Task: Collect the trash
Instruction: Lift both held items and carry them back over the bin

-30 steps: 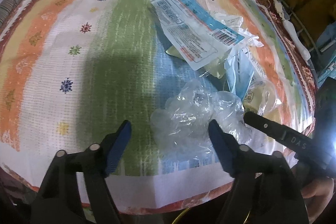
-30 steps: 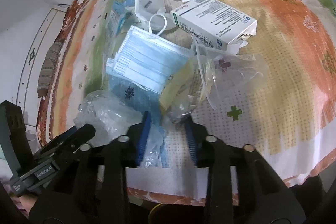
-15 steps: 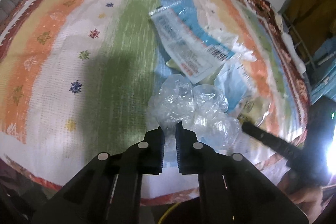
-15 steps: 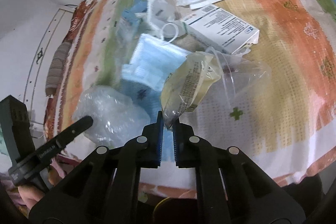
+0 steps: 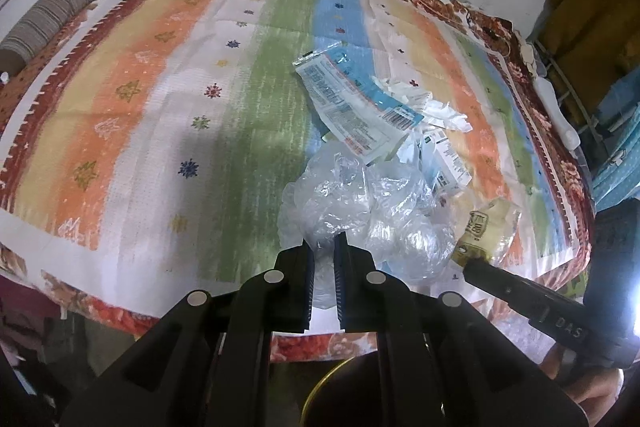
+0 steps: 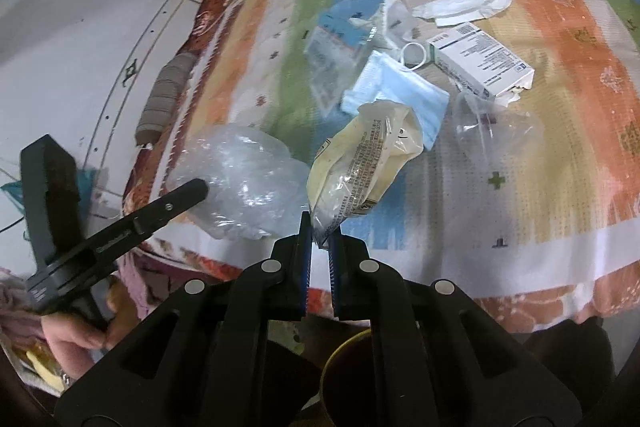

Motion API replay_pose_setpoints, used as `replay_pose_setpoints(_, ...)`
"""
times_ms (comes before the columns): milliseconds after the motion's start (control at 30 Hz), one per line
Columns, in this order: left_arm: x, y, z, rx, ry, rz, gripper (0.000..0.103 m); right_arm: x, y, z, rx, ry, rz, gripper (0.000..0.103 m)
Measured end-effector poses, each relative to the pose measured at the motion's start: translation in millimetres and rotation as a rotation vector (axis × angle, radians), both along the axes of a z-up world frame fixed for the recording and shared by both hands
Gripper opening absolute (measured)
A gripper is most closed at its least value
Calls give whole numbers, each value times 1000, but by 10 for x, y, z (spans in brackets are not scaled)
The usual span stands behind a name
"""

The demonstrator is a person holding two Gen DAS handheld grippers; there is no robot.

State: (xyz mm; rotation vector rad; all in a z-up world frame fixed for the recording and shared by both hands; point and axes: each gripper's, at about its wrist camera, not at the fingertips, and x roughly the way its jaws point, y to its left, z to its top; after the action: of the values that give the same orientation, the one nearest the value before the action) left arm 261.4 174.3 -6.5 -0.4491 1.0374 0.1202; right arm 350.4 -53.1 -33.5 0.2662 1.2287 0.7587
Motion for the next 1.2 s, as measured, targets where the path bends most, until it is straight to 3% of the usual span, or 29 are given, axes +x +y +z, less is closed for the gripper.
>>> replay_pose_setpoints(200,-85,-79,78,16,-14,2,8,-191,-58,291,-60,-149,56,7)
replay_pose_setpoints(600,-391,-298,329,54,-68,-12,8,-673,-360,551,-138,-334,126,7)
replay_pose_setpoints(1000,-948,-677,476,135,-127,-58,8,-1204,-628,591,-180,-443,158,7)
replay_pose_setpoints(1200,-1213,-821,517,166,-156,-40,8,-1341,-760,523,-189,-437,163,7)
